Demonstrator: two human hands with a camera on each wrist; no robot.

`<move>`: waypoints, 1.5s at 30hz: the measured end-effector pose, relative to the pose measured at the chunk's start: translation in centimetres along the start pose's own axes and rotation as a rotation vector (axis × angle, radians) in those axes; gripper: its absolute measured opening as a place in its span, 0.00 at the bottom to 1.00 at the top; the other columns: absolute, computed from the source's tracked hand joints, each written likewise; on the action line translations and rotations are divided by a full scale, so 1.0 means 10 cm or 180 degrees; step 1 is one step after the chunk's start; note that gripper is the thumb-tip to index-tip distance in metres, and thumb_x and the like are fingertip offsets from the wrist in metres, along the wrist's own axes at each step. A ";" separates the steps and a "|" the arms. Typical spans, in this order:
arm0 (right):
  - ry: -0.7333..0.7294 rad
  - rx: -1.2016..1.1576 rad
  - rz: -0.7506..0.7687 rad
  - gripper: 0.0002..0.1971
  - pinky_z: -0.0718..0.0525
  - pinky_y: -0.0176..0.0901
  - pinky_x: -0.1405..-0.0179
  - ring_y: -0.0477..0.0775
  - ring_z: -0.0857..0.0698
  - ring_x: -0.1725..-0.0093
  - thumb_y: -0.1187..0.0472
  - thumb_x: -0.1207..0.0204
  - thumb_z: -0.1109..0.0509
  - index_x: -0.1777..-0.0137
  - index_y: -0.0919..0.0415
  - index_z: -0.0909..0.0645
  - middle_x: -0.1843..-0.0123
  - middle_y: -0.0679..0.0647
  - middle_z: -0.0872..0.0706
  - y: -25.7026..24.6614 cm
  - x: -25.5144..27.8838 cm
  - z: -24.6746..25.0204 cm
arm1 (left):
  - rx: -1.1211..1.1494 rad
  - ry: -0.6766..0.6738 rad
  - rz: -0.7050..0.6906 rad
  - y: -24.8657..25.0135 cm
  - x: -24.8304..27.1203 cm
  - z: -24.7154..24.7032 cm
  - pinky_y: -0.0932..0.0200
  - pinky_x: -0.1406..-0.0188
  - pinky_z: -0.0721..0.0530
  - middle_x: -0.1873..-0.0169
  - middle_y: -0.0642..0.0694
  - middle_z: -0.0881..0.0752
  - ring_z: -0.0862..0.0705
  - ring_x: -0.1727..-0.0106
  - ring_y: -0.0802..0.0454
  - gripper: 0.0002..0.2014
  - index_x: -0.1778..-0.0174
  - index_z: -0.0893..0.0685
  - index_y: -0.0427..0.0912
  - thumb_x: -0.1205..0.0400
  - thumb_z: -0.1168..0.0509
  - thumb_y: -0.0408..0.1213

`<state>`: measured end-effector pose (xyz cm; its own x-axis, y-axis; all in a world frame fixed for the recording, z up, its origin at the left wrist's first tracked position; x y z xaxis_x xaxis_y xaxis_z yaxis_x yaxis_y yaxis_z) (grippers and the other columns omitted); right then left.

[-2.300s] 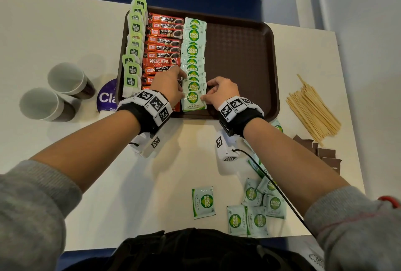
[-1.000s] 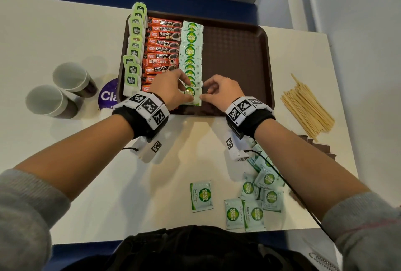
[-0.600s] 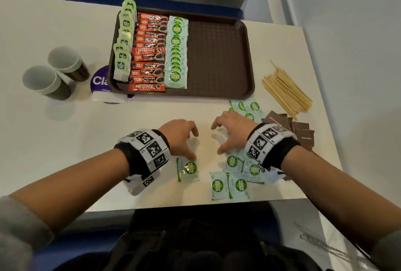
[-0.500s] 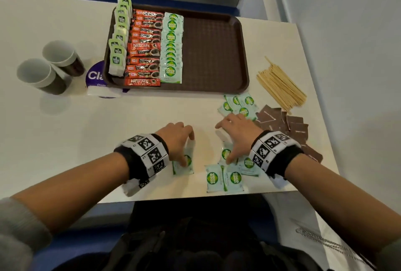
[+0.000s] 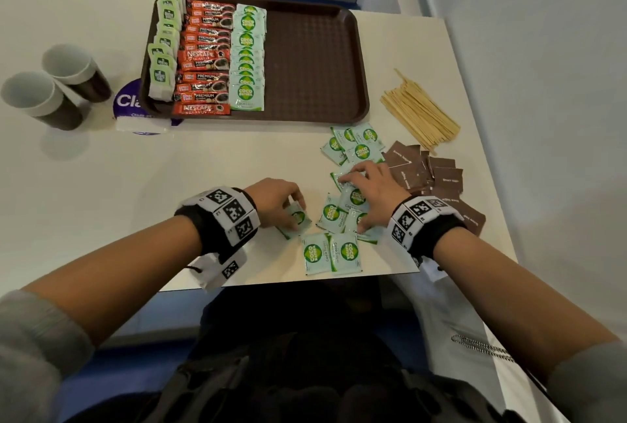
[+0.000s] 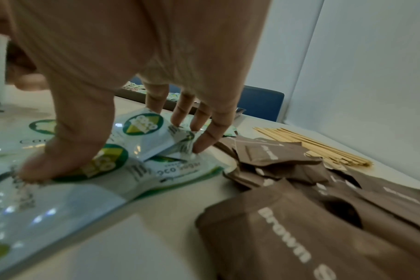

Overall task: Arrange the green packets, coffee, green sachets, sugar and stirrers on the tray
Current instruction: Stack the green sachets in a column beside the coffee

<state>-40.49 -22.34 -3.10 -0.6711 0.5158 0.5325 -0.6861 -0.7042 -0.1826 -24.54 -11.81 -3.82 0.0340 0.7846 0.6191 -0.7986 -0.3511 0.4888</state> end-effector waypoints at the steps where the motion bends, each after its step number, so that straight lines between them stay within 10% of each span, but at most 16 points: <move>1: -0.0014 -0.0005 0.0006 0.49 0.33 0.55 0.25 0.59 0.42 0.26 0.56 0.43 0.15 0.22 0.50 0.38 0.26 0.54 0.39 -0.01 -0.01 0.00 | 0.0148 -0.0047 -0.0065 0.04 0.00 0.01 0.62 0.59 0.27 0.53 0.49 0.18 0.22 0.55 0.53 0.21 0.37 0.21 0.48 0.25 0.25 0.42; 5: -0.0053 0.0038 -0.0004 0.47 0.34 0.52 0.27 0.61 0.40 0.27 0.57 0.40 0.16 0.23 0.53 0.37 0.27 0.55 0.38 -0.04 -0.04 0.01 | 0.0464 -0.0252 -0.0308 0.24 0.01 -0.09 0.64 0.65 0.28 0.62 0.56 0.21 0.23 0.62 0.60 0.31 0.32 0.25 0.52 0.31 0.21 0.44; 13: -0.0024 0.0145 -0.0051 0.46 0.26 0.55 0.31 0.60 0.38 0.29 0.59 0.43 0.15 0.26 0.56 0.35 0.30 0.58 0.36 -0.09 -0.07 0.05 | -0.0796 -0.0188 -0.0928 0.52 -0.02 -0.42 0.53 0.42 0.20 0.34 0.44 0.31 0.22 0.39 0.44 0.46 0.23 0.36 0.51 0.35 0.19 0.46; 23: 0.0033 0.0030 0.0017 0.39 0.25 0.51 0.37 0.62 0.32 0.32 0.63 0.40 0.17 0.30 0.62 0.33 0.33 0.61 0.32 -0.09 -0.10 0.04 | -0.2341 -0.0494 -0.1614 0.76 -0.07 -0.56 0.47 0.41 0.20 0.20 0.48 0.42 0.31 0.30 0.42 0.49 0.17 0.54 0.58 0.25 0.27 0.47; 40: 0.0261 -0.1183 -0.0236 0.28 0.25 0.43 0.51 0.61 0.20 0.41 0.56 0.27 0.25 0.31 0.60 0.33 0.41 0.61 0.19 0.02 0.03 0.33 | -0.1707 -0.0165 -0.1219 0.40 -0.15 -0.41 0.51 0.41 0.27 0.35 0.43 0.27 0.28 0.35 0.44 0.23 0.29 0.30 0.45 0.19 0.35 0.46; 45: -0.0711 -0.0995 0.0416 0.19 0.24 0.43 0.44 0.51 0.19 0.44 0.59 0.30 0.23 0.42 0.55 0.23 0.48 0.48 0.17 -0.15 0.29 0.21 | -0.1249 0.0208 -0.0922 0.22 -0.10 -0.35 0.52 0.44 0.27 0.35 0.44 0.28 0.27 0.36 0.43 0.24 0.28 0.29 0.48 0.19 0.34 0.47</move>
<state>-40.82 -20.86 0.45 -0.7044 0.2889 0.6483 -0.6746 -0.5567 -0.4848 -28.50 -11.62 -5.54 0.2604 0.8564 0.4459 -0.9285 0.0954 0.3589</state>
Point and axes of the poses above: each hand's wrist, its own x-axis away from the middle knuckle, its own z-axis out of the back of the hand, y = z × x, the point moved 4 cm from there along -x, towards the middle knuckle
